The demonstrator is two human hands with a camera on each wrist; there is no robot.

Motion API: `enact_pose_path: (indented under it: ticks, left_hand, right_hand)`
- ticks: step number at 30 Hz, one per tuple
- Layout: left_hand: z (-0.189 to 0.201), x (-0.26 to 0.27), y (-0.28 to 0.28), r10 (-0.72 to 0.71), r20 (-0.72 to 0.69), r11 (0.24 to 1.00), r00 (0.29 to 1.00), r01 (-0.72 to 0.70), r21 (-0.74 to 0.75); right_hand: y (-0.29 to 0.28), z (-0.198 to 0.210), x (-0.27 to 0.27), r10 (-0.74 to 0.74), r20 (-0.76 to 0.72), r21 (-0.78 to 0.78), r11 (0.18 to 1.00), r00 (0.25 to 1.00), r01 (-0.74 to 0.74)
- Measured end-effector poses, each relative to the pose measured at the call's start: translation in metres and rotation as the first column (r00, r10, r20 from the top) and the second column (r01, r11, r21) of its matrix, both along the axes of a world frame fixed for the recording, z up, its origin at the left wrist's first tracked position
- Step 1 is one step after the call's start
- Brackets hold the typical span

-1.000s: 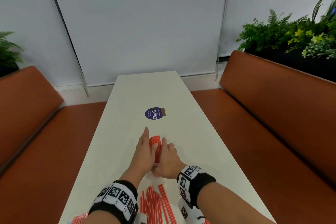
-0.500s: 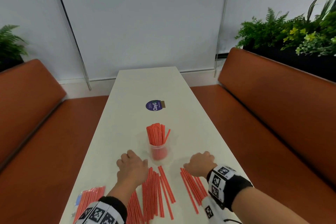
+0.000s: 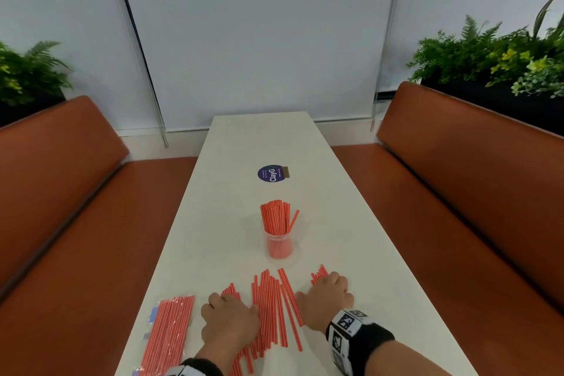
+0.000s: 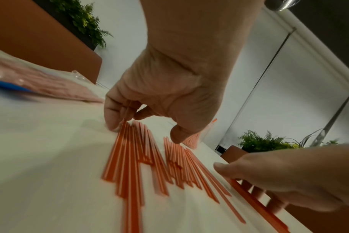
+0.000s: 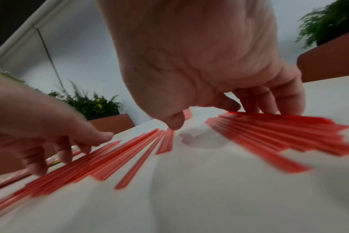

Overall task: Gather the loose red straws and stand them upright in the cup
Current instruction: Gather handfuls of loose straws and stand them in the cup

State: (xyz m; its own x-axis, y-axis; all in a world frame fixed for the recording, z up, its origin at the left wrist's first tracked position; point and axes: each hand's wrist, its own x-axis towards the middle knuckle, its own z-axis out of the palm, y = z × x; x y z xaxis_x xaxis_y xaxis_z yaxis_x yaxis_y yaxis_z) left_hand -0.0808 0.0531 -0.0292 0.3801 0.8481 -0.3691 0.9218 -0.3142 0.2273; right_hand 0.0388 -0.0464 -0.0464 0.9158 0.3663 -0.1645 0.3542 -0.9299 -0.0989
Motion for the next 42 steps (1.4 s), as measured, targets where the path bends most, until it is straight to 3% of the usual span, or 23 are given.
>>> enact_pose_path:
  ticks: [12,14,17,20,22,26,30,35,42]
  left_hand:
    - [-0.006,0.005,-0.011,-0.063,0.067,0.994,0.996,0.056,0.096]
    - [-0.008,0.007,-0.011,-0.095,0.097,0.991,0.991,0.085,0.107]
    - [-0.008,0.011,-0.011,-0.121,0.131,0.989,0.984,0.109,0.099]
    - [-0.009,0.015,-0.011,-0.16,0.14,0.984,0.977,0.146,0.103]
    - [-0.01,0.017,-0.01,-0.173,0.143,0.981,0.974,0.158,0.11]
    - [-0.013,0.02,-0.007,-0.156,0.124,0.984,0.98,0.144,0.105]
    - [-0.014,0.022,-0.004,-0.147,0.048,0.981,0.988,0.14,0.134]
    - [-0.015,0.027,-0.002,-0.111,0.011,0.984,0.994,0.108,0.14]
    - [-0.017,0.031,0.001,-0.094,-0.008,0.987,0.996,0.094,0.132]
  right_hand:
    - [0.021,0.001,-0.033,0.306,0.082,0.03,0.95,0.948,-0.31]
    - [0.028,0.006,-0.033,0.283,0.093,0.005,0.959,0.955,-0.284]
    - [0.035,0.002,-0.03,0.272,-0.034,0.093,0.959,0.962,-0.268]
    - [0.036,-0.001,-0.03,0.25,0.095,0.115,0.959,0.964,-0.26]
    - [0.04,-0.006,-0.029,0.173,-0.041,0.225,0.961,0.984,-0.16]
    - [0.04,-0.025,-0.024,0.173,0.034,0.273,0.946,0.984,-0.176]
    - [0.037,-0.032,-0.015,0.201,-0.136,0.292,0.944,0.97,-0.155]
    - [0.04,-0.027,-0.015,0.184,0.083,0.377,0.904,0.98,-0.201]
    - [0.04,-0.026,-0.012,0.199,0.066,0.27,0.94,0.978,-0.21]
